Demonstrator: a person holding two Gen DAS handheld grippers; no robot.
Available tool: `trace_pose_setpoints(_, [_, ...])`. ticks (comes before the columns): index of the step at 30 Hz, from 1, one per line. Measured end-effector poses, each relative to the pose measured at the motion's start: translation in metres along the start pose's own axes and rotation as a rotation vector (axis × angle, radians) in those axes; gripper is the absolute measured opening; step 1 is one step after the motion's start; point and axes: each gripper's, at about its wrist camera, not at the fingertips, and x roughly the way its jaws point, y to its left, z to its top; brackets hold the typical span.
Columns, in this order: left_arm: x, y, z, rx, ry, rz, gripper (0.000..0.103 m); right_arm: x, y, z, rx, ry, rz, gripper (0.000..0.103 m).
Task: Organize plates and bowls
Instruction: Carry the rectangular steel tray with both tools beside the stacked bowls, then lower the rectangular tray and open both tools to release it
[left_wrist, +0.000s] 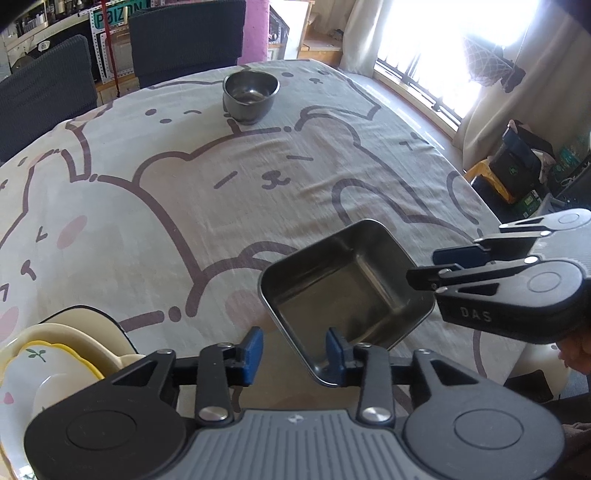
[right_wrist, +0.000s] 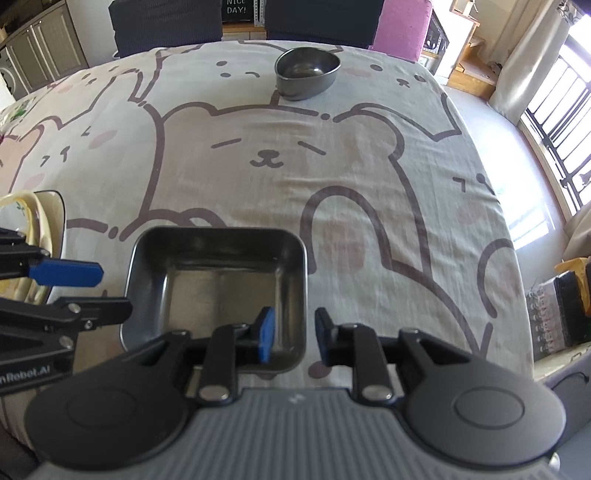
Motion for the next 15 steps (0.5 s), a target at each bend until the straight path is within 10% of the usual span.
trace_pose_setpoints(15, [-0.055, 0.032, 0.000, -0.055, -0.221, 0.085, 0.101, -0.053, -0.040, -0.008, 0.165, -0.253, 0.044, 0.086])
